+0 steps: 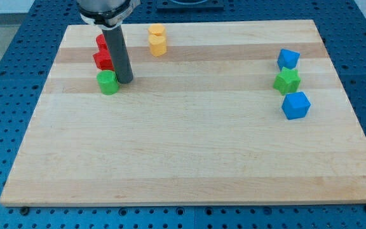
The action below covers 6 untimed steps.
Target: Push the green circle to the bottom of the red star
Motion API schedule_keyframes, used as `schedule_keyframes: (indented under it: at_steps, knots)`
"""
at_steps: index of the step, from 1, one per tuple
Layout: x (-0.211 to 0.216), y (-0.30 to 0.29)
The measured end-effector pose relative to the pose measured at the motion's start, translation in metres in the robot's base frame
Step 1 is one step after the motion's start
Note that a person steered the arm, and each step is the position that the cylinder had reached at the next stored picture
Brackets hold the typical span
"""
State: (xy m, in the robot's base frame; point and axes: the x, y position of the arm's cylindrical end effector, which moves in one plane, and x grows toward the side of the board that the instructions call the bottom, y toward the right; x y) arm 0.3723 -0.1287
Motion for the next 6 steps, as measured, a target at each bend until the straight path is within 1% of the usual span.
schedule_keyframes:
  at_steps: [1, 2, 3, 6]
  knots:
    - [0.001, 0.022]
    - [0.019, 0.022]
    - [0.055, 0.02]
    - [0.041, -0.039]
